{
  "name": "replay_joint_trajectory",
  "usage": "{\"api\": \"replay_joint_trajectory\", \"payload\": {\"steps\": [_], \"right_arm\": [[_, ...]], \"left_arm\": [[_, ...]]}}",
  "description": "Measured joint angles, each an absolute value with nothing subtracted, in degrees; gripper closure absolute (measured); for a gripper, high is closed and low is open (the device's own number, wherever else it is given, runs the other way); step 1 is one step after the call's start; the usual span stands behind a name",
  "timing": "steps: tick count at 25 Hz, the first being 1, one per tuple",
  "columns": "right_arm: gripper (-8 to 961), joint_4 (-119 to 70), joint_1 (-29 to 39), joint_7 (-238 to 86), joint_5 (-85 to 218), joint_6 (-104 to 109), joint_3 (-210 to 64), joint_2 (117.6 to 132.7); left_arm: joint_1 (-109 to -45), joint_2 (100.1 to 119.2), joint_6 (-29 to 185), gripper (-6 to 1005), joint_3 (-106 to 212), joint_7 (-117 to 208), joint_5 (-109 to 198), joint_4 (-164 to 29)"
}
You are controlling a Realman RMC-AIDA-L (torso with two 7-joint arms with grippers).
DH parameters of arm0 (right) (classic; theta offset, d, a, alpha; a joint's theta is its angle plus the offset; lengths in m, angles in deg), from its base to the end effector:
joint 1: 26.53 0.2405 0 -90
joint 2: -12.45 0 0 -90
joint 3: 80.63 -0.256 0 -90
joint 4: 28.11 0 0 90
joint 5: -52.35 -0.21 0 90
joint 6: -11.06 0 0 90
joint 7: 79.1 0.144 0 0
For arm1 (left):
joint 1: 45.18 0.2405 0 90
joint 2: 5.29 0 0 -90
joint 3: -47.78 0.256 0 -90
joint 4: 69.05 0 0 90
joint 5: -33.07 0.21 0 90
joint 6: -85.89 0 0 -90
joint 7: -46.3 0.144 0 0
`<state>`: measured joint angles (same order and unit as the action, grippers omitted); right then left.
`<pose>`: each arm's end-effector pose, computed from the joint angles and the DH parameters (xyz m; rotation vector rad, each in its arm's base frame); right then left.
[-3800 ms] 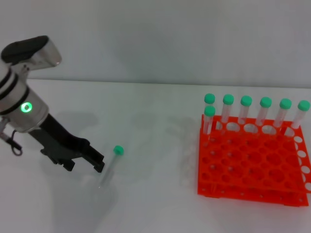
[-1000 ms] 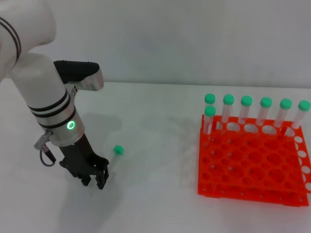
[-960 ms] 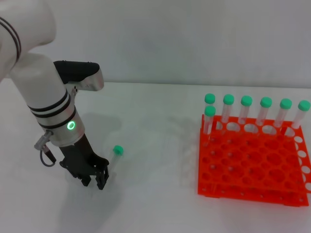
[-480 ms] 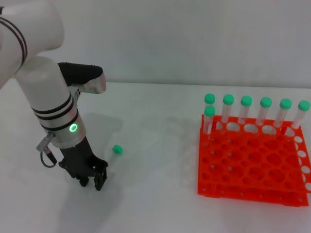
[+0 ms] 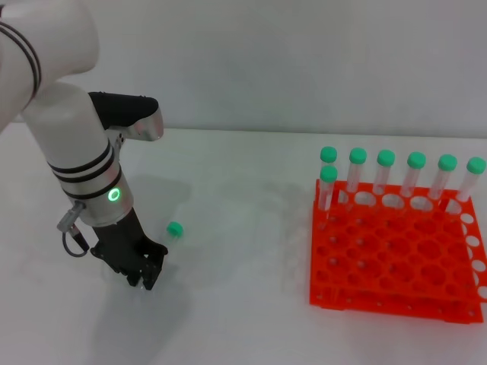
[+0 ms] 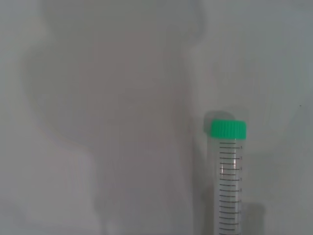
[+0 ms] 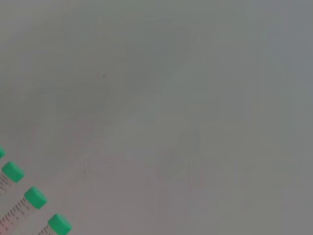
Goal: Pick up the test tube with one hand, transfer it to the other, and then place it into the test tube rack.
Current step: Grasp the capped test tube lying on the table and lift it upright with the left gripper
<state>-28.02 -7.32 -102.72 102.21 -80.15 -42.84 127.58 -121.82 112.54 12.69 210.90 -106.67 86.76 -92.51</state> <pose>0.3508 0.2748 0.0495 -1.5125 -0.2389 0.2892 -0.2158 0.4169 -0.0091 -2.0741 -1.5992 0.7468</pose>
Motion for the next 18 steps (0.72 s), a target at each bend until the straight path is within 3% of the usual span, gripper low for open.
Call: {"api": "replay_joint_trajectory", "payload": {"steps": [8, 18], "right_arm": [[866, -28.0, -7.2, -102.7, 102.3, -80.2, -42.8, 127.58], [863, -28.0, -7.2, -102.7, 102.3, -80.2, -42.8, 127.58]], "left_arm": [[-121.4, 112.64, 12.7, 797, 210.9, -106.4, 87.0, -92.5], [-121.6, 112.46, 13.1, 808, 210.9, -106.3, 87.6, -92.5]]}}
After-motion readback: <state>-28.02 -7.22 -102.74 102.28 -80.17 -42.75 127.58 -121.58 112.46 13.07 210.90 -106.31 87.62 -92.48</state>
